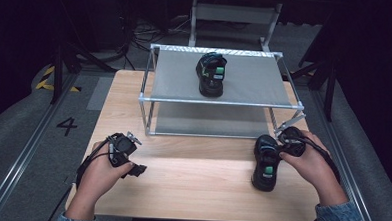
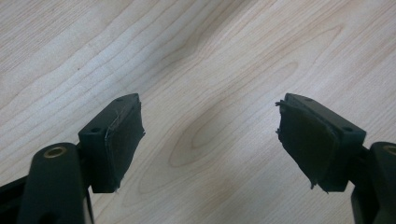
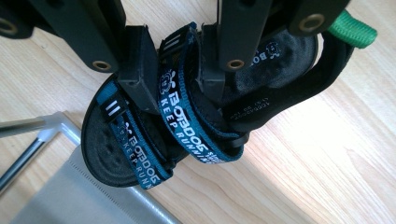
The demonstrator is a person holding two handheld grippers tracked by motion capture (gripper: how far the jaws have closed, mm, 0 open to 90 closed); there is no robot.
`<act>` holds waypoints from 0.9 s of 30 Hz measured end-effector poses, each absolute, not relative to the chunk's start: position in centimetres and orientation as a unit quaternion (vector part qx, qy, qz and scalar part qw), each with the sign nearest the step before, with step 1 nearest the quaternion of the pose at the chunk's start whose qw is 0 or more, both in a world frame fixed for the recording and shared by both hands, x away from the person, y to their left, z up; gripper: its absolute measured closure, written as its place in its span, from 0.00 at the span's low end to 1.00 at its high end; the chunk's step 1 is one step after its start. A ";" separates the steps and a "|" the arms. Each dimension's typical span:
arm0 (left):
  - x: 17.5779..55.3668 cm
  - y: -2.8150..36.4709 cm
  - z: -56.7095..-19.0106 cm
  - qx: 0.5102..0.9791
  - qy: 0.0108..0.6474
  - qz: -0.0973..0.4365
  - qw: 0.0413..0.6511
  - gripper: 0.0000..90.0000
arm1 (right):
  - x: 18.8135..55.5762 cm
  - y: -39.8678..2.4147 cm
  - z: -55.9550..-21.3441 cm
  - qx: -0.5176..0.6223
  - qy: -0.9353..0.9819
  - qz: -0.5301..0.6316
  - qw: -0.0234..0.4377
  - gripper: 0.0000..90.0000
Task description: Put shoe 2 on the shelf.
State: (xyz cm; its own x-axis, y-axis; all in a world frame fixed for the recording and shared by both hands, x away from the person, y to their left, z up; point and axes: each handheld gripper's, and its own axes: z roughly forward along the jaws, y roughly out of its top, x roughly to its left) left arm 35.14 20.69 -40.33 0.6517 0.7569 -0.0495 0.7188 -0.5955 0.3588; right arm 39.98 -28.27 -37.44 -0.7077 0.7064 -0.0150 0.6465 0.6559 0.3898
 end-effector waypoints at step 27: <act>35.9 21.0 -40.4 0.889 0.414 0.052 0.188 0.25 | 38.5 -27.7 -28.0 0.316 0.923 0.208 0.074 0.79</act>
